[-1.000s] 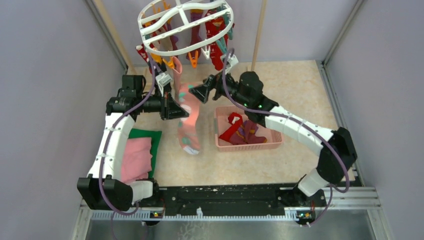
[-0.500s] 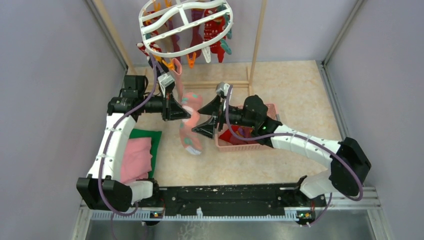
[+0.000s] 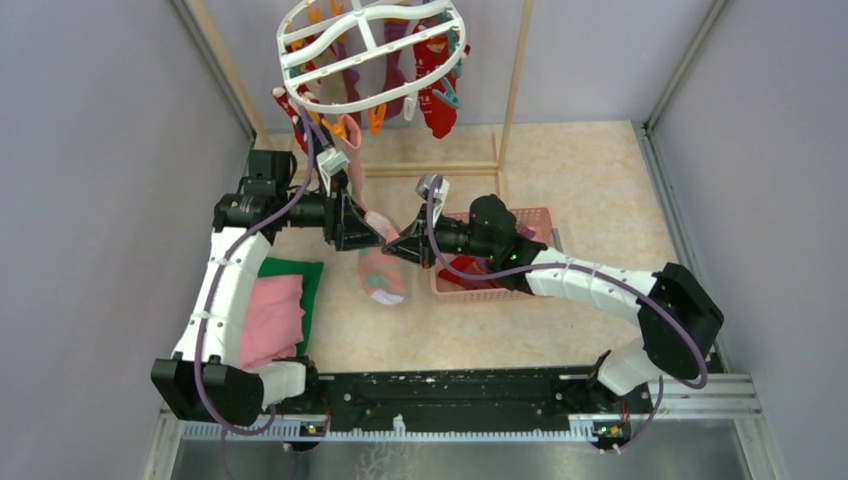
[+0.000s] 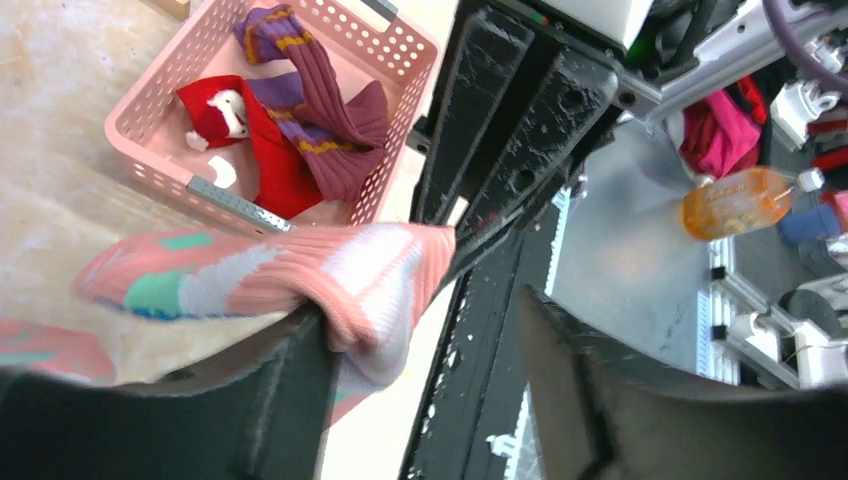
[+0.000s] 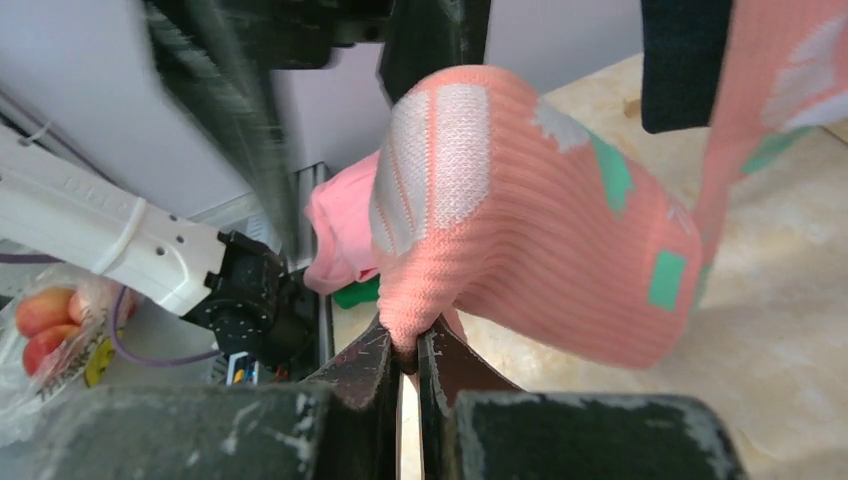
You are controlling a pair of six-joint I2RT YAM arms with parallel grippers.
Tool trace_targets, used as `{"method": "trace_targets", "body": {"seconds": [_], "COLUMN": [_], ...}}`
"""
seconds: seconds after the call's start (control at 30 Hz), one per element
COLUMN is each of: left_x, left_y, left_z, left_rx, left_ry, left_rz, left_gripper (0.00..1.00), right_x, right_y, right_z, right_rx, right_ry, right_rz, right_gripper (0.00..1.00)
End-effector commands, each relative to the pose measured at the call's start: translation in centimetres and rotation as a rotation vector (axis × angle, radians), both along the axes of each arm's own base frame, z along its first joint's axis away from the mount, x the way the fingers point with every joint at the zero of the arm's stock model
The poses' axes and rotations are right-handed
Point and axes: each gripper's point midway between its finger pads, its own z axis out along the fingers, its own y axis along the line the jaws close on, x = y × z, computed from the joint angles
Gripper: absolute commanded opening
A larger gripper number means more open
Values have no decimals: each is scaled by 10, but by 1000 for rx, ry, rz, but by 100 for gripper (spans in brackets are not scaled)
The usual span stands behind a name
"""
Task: Remove the socks clipped to the hanger
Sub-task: Place the sock in the bin.
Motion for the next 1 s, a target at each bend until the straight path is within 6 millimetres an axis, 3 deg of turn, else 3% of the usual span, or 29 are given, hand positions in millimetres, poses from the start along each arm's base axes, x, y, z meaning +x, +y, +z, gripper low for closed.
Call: {"method": "trace_targets", "body": {"seconds": [0.0,0.03,0.07,0.17,0.27,0.47,0.73,0.83,0.87,0.9,0.93,0.97], "left_x": [-7,-6,-5,-4,-3,-3,0,1,1,2,3,3], "left_y": [-3,-1,0,4,7,9,11,13,13,14,14,15], "left_z": [20,20,20,21,21,24,30,33,34,35,35,36], "left_rx": [-18,-5,9,52,81,92,112,125,129,132,135,138], "left_ry": [-71,-77,-84,-117,-140,-168,-190,-205,-210,-215,-218,-220], "left_rz": [-42,-34,-29,-16,-7,1,17,25,28,31,34,37], "left_gripper": [84,95,98,99,99,99,99,99,99,99,99,99], "right_x": [12,15,21,25,28,34,69,77,77,77,78,76], "right_y": [-18,-27,-38,-74,-109,-161,-211,-224,-228,-231,-232,-235], "right_z": [47,48,48,48,36,-6,-63,-88,-95,-101,-102,-105], "right_rx": [70,64,57,54,16,-84,-189,-268,-296,-320,-333,-356], "right_ry": [-69,-62,-52,-29,-15,12,119,179,204,220,225,234], "right_rz": [-119,-148,-183,-253,-332,-515,-827,-915,-937,-952,-962,-970], "right_gripper": [0,0,0,0,0,0,0,26,40,86,97,98]}}
